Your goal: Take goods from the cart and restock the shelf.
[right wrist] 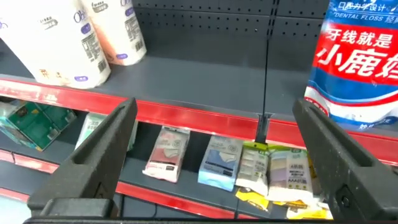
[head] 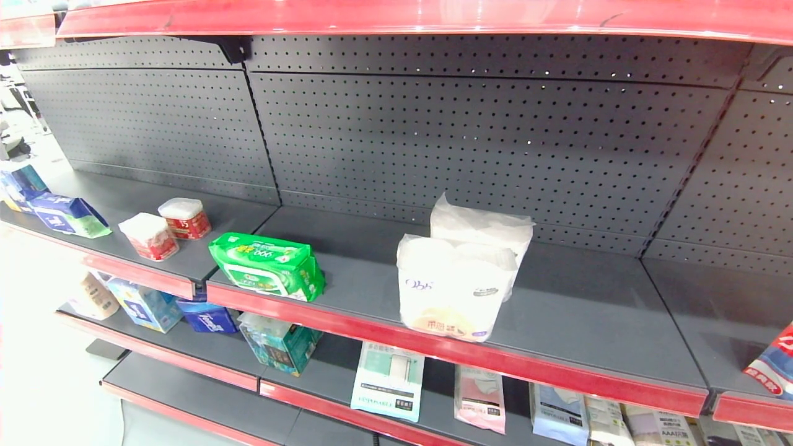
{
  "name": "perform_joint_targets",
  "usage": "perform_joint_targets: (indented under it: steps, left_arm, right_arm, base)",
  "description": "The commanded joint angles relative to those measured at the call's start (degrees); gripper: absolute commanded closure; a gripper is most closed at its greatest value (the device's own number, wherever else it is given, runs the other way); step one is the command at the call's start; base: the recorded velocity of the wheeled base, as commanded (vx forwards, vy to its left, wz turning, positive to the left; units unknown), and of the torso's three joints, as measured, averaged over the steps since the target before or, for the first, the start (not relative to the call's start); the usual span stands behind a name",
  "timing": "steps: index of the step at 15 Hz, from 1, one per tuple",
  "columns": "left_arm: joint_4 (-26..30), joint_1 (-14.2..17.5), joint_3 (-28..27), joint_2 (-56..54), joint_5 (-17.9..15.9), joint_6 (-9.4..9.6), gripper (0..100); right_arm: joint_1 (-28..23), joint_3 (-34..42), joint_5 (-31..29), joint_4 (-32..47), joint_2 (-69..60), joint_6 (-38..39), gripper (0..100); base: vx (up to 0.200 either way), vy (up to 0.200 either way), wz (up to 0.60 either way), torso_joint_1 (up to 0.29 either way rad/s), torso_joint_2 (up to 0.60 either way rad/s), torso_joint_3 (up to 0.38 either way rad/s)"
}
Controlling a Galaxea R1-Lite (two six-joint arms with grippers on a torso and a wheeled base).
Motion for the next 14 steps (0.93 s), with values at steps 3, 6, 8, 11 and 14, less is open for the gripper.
perform_joint_targets:
  steps: [3, 6, 8, 11, 14]
  left_arm:
    - [0.0, 0.0, 0.0, 0.0, 0.0, -0.04, 0]
    - [0.0, 0.0, 0.0, 0.0, 0.0, -0.04, 0]
    - [0.0, 0.0, 0.0, 0.0, -0.1, -0.04, 0]
    - [0.0, 0.0, 0.0, 0.0, -0.1, 0.05, 0]
    - [0.0, 0.0, 0.0, 0.0, -0.1, 0.05, 0]
  right_arm:
    - [0.0, 0.0, -0.2, 0.0, 0.1, 0.3, 0]
    - [0.0, 0.0, -0.2, 0.0, 0.1, 0.3, 0]
    - [0.0, 0.0, -0.2, 0.0, 0.1, 0.3, 0]
    - [0.0, 0.0, -0.2, 0.0, 0.1, 0.3, 0]
    - [0.0, 0.0, -0.1, 0.0, 0.1, -0.1, 0]
  base:
    - [0.000, 0.000, -0.60, 0.004, 0.00, 0.004]
    - [0.000, 0.000, -0.60, 0.010, 0.00, 0.001]
    - [0.000, 0.000, -0.60, -0.007, 0.00, 0.002]
    - [0.000, 0.000, -0.60, 0.004, 0.00, 0.002]
    - [0.000, 0.000, -0.20, 0.001, 0.00, 0.001]
